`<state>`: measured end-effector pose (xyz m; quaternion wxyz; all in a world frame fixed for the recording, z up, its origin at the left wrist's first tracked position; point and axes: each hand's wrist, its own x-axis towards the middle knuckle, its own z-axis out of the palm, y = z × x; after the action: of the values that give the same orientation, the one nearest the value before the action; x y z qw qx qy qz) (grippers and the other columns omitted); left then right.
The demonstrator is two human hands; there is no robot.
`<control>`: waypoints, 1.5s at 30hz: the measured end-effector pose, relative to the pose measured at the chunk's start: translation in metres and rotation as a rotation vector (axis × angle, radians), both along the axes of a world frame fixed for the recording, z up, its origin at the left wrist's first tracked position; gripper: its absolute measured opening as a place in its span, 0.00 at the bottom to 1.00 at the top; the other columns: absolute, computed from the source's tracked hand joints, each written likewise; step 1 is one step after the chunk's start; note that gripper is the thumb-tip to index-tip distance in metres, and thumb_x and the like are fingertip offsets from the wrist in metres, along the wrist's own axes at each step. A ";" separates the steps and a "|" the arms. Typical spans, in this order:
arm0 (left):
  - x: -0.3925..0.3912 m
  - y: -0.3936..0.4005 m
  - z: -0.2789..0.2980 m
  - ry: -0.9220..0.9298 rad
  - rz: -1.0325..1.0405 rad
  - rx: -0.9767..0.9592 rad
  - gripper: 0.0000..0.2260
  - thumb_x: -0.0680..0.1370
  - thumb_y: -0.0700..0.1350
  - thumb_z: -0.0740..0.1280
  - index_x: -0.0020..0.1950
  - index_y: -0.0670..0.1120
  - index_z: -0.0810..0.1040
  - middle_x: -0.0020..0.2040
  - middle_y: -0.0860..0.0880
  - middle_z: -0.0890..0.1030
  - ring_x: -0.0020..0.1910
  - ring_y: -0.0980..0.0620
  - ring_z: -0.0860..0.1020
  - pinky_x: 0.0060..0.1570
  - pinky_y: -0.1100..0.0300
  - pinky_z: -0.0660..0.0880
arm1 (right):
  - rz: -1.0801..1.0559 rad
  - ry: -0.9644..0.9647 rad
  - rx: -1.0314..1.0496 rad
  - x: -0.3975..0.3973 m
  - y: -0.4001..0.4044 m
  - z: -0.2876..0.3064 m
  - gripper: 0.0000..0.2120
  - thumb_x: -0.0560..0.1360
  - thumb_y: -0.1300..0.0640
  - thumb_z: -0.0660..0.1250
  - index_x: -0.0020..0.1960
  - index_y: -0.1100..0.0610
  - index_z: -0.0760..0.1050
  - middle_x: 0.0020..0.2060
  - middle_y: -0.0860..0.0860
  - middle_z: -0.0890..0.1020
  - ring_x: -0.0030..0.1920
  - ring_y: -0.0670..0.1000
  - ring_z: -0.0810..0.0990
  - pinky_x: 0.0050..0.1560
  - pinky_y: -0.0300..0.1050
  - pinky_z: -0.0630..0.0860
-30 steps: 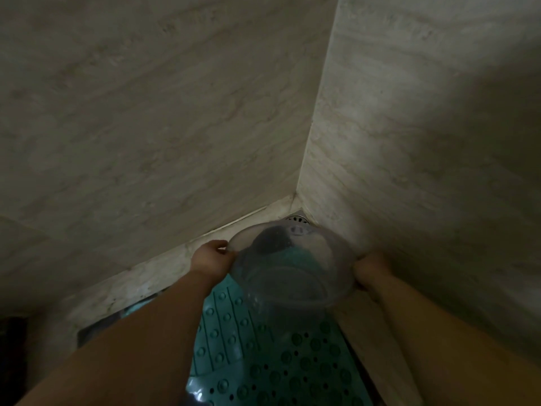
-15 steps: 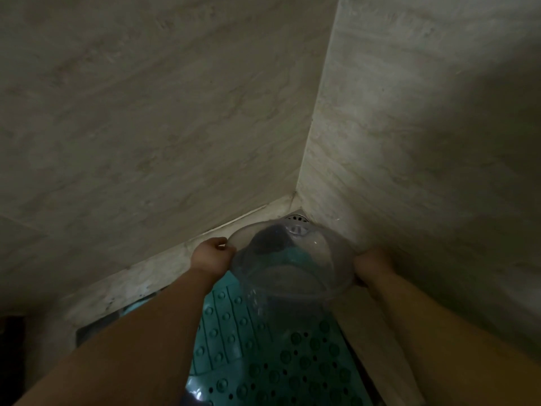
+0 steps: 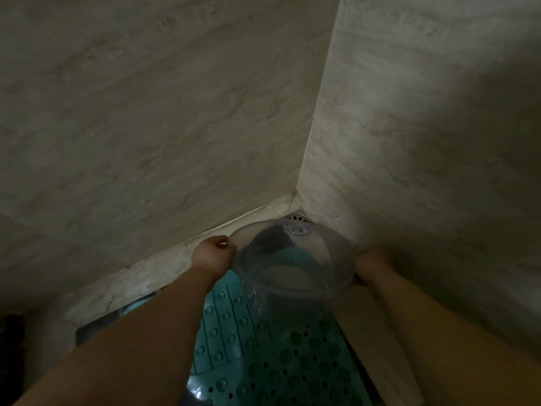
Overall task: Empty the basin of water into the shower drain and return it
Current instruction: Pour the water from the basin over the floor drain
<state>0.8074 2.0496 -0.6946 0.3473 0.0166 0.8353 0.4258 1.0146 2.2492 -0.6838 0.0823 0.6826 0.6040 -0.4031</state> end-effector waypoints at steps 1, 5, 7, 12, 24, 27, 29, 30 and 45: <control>0.000 0.000 0.000 0.003 0.002 0.001 0.20 0.77 0.43 0.67 0.68 0.39 0.74 0.57 0.37 0.82 0.51 0.38 0.82 0.57 0.44 0.79 | 0.002 -0.004 0.006 0.000 0.000 0.000 0.15 0.79 0.60 0.62 0.59 0.69 0.77 0.55 0.64 0.80 0.54 0.61 0.82 0.57 0.56 0.80; 0.000 0.000 0.000 0.015 -0.005 0.001 0.19 0.77 0.44 0.67 0.67 0.39 0.75 0.56 0.37 0.82 0.44 0.45 0.79 0.54 0.48 0.79 | -0.035 0.009 -0.020 0.000 0.000 -0.001 0.13 0.79 0.59 0.63 0.56 0.68 0.76 0.53 0.65 0.81 0.51 0.60 0.82 0.55 0.54 0.80; -0.001 0.001 0.000 0.022 -0.004 0.001 0.19 0.77 0.44 0.67 0.67 0.40 0.75 0.56 0.38 0.82 0.43 0.46 0.78 0.51 0.50 0.79 | -0.026 0.007 -0.021 -0.001 0.000 -0.001 0.11 0.79 0.60 0.62 0.55 0.68 0.76 0.54 0.65 0.80 0.50 0.59 0.82 0.52 0.51 0.79; -0.001 0.001 -0.001 0.018 -0.003 0.008 0.19 0.77 0.44 0.67 0.67 0.40 0.75 0.56 0.37 0.82 0.44 0.46 0.79 0.53 0.49 0.79 | -0.030 0.006 -0.009 0.000 0.000 -0.002 0.13 0.79 0.61 0.62 0.57 0.69 0.77 0.52 0.65 0.81 0.51 0.61 0.83 0.49 0.52 0.79; -0.002 0.001 -0.002 0.000 0.006 0.031 0.19 0.77 0.43 0.68 0.67 0.40 0.75 0.58 0.37 0.82 0.43 0.45 0.78 0.48 0.51 0.79 | -0.020 -0.013 -0.014 -0.003 -0.001 0.005 0.08 0.79 0.64 0.61 0.53 0.67 0.75 0.56 0.65 0.80 0.54 0.61 0.82 0.49 0.51 0.77; -0.002 0.001 -0.003 -0.002 0.009 0.029 0.19 0.77 0.44 0.68 0.67 0.40 0.75 0.58 0.38 0.82 0.44 0.45 0.78 0.50 0.49 0.79 | -0.025 -0.024 -0.015 -0.002 -0.001 0.004 0.13 0.79 0.63 0.61 0.59 0.69 0.76 0.56 0.64 0.80 0.49 0.58 0.80 0.44 0.46 0.73; -0.002 0.001 -0.004 -0.005 0.011 0.028 0.19 0.77 0.44 0.68 0.67 0.40 0.75 0.58 0.38 0.82 0.45 0.44 0.79 0.51 0.49 0.79 | -0.033 -0.011 -0.025 -0.003 -0.001 0.004 0.13 0.80 0.62 0.60 0.60 0.69 0.75 0.57 0.64 0.80 0.47 0.57 0.78 0.46 0.46 0.74; -0.002 0.001 -0.004 -0.006 0.011 0.026 0.19 0.77 0.44 0.68 0.67 0.40 0.75 0.58 0.38 0.82 0.46 0.42 0.80 0.52 0.48 0.80 | -0.045 0.002 -0.031 -0.003 -0.001 0.004 0.12 0.80 0.62 0.60 0.59 0.68 0.76 0.56 0.64 0.80 0.48 0.57 0.79 0.48 0.48 0.76; -0.002 0.003 -0.004 0.009 0.020 0.028 0.19 0.77 0.44 0.68 0.67 0.40 0.75 0.57 0.37 0.82 0.49 0.39 0.81 0.49 0.49 0.80 | -0.019 0.037 -0.046 -0.001 0.000 0.007 0.03 0.79 0.64 0.62 0.48 0.63 0.73 0.43 0.61 0.76 0.34 0.54 0.73 0.33 0.43 0.70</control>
<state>0.8054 2.0529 -0.6983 0.3390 0.0151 0.8309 0.4410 1.0133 2.2489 -0.6769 0.0829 0.6785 0.5897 -0.4301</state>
